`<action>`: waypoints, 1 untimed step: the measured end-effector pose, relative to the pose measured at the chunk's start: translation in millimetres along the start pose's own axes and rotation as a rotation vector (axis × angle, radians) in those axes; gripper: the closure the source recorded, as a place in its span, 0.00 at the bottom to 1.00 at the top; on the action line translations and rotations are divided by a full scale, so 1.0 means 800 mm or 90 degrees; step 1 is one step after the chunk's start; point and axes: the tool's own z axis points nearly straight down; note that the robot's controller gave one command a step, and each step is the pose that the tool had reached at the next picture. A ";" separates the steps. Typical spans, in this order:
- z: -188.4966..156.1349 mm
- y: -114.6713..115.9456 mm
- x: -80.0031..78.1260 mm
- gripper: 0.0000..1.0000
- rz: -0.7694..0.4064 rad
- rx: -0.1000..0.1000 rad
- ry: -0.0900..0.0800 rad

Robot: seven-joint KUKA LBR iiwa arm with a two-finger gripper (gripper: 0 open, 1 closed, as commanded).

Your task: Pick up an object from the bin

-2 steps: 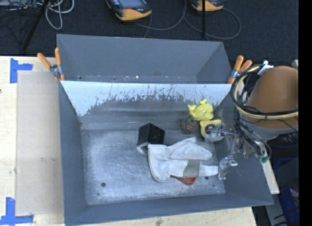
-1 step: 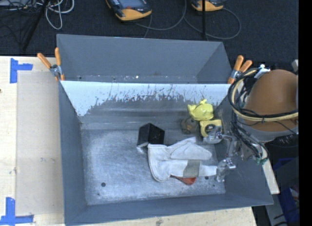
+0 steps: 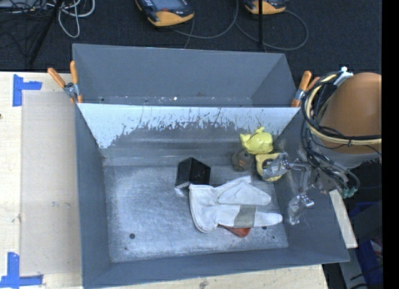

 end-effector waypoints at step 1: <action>0.018 0.008 -0.005 0.00 -0.030 0.007 -0.013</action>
Offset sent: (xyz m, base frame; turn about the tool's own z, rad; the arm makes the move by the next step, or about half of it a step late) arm -0.0082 -0.0004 -0.1204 -0.1313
